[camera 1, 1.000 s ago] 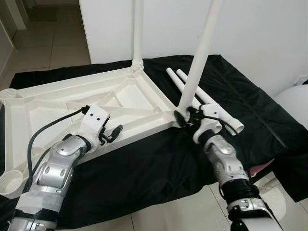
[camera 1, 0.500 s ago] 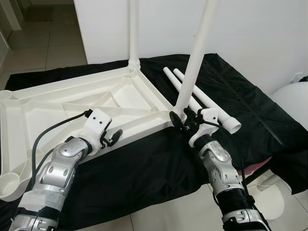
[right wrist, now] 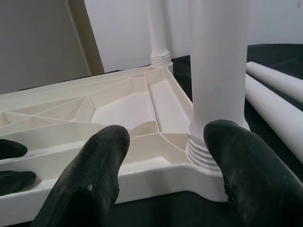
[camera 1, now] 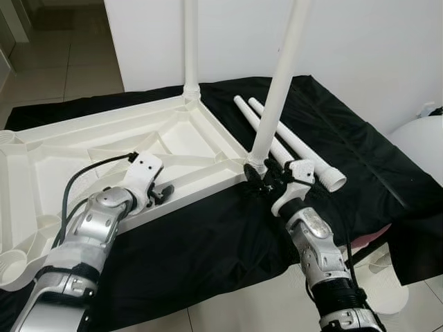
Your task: Building children table
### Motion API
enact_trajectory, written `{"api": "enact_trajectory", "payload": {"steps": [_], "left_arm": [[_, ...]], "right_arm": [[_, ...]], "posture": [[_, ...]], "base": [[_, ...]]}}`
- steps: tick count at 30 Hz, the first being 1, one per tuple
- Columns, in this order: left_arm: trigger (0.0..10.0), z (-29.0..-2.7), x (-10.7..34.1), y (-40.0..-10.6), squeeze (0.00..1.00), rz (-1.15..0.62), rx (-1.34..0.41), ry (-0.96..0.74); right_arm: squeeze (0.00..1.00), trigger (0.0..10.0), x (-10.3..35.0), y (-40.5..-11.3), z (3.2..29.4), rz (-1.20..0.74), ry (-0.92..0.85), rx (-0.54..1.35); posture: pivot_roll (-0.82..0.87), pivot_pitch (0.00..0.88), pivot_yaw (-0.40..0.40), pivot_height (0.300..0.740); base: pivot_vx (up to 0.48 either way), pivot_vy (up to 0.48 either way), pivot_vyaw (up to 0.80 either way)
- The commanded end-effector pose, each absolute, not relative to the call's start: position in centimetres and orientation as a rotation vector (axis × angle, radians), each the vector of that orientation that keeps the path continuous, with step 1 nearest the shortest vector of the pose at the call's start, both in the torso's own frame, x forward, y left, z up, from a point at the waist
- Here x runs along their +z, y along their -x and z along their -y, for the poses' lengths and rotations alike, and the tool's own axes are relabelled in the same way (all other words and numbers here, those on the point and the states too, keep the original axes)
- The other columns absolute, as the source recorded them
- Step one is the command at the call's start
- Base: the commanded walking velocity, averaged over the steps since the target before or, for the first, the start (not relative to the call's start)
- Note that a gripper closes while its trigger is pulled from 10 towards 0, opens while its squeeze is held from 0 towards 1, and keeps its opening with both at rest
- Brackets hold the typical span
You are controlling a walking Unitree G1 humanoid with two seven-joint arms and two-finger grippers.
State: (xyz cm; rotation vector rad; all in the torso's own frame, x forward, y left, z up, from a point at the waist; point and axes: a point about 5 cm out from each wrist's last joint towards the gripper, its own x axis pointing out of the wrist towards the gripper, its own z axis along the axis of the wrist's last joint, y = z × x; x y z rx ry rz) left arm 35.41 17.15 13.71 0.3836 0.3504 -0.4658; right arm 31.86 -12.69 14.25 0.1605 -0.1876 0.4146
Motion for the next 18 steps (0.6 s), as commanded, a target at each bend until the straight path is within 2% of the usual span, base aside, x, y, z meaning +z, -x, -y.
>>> {"api": "enact_trajectory", "payload": {"steps": [1,8,10,11,12,14,15,18], "left_arm": [[10.0,-18.4,13.4,-35.7,0.00,-0.373,-0.320,-0.424],[10.0,-18.5,12.3,-36.2,0.00,-0.457,-0.321,-0.460],[9.7,-18.4,12.2,-36.2,0.00,-0.465,-0.320,-0.446],[4.5,-18.3,12.2,-36.3,0.00,-0.467,-0.320,-0.435],[2.5,-18.2,12.3,-36.4,0.00,-0.462,-0.329,-0.425],[2.5,-18.2,12.3,-36.5,0.00,-0.461,-0.333,-0.424],[0.0,-18.1,12.3,-36.5,0.00,-0.461,-0.344,-0.417],[0.0,-18.1,12.4,-36.6,0.00,-0.462,-0.347,-0.418]], "right_arm": [[0.00,10.0,14.0,-31.7,12.8,0.177,-0.158,0.404],[0.00,10.0,14.2,-31.9,12.9,0.183,-0.156,0.386],[0.00,10.0,14.2,-31.9,13.0,0.186,-0.156,0.383],[0.00,10.0,14.2,-31.9,13.1,0.186,-0.152,0.379],[0.00,10.0,14.2,-31.9,13.1,0.185,-0.149,0.375],[0.00,10.0,14.1,-31.9,13.2,0.184,-0.148,0.374],[0.00,10.0,14.1,-31.8,13.1,0.182,-0.145,0.373],[0.00,10.0,14.0,-31.8,13.2,0.181,-0.143,0.372]], "posture": [[-0.03,0.025,0.002,0.740],[-0.04,0.018,0.015,0.740],[-0.04,0.018,0.015,0.740],[-0.04,0.015,0.015,0.740],[-0.05,0.015,0.018,0.740],[-0.05,0.015,0.018,0.740],[-0.05,0.014,0.019,0.740],[-0.05,0.014,0.020,0.740]], "base": [[0.000,0.000,0.00],[0.000,0.000,0.00],[0.000,0.000,0.00],[0.000,0.000,0.00],[0.000,0.000,0.00],[0.000,0.000,0.00],[0.000,0.000,0.00],[0.000,0.000,0.00]]}}
